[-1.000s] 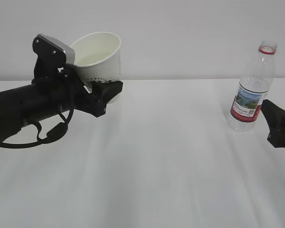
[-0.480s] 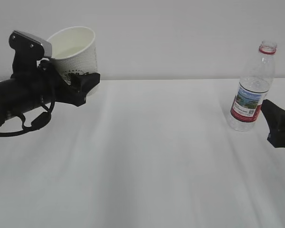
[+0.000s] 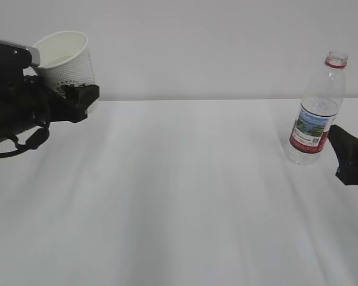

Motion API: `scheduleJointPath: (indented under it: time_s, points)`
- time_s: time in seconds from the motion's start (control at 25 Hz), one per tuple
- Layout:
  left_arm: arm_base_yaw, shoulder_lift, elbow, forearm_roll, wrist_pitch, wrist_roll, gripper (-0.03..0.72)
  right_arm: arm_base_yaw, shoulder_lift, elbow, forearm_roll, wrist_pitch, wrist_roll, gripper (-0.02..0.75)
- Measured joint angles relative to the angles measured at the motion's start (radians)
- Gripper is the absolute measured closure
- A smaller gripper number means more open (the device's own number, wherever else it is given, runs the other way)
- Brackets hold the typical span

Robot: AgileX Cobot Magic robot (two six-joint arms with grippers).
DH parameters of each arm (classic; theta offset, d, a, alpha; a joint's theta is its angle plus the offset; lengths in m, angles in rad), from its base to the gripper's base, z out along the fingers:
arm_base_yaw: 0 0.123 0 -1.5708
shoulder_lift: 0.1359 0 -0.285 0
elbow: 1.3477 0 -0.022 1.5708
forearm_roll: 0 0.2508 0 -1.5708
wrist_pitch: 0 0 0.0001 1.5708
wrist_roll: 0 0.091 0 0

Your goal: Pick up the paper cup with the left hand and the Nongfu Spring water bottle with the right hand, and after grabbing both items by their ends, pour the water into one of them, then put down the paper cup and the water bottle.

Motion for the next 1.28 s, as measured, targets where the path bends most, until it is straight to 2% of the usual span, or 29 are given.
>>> scheduleJointPath:
  time_s: [0.36,0.68,1.0,1.28]
  points:
    - [0.049,0.037,0.0,-0.043,0.024,0.0,0.184,0.0,0.0,0.0,0.0,0.0,0.0,0.149]
    - [0.055,0.111,0.0,-0.124,0.019,0.006,0.184,0.0,0.0,0.0,0.0,-0.001,0.0,0.149]
    - [0.056,0.171,0.0,-0.219,-0.047,0.096,0.185,0.0,0.0,0.0,0.0,-0.001,0.0,0.149]
    - [0.056,0.222,0.0,-0.3,-0.101,0.112,0.185,0.0,0.0,0.0,-0.001,-0.001,0.0,0.149]
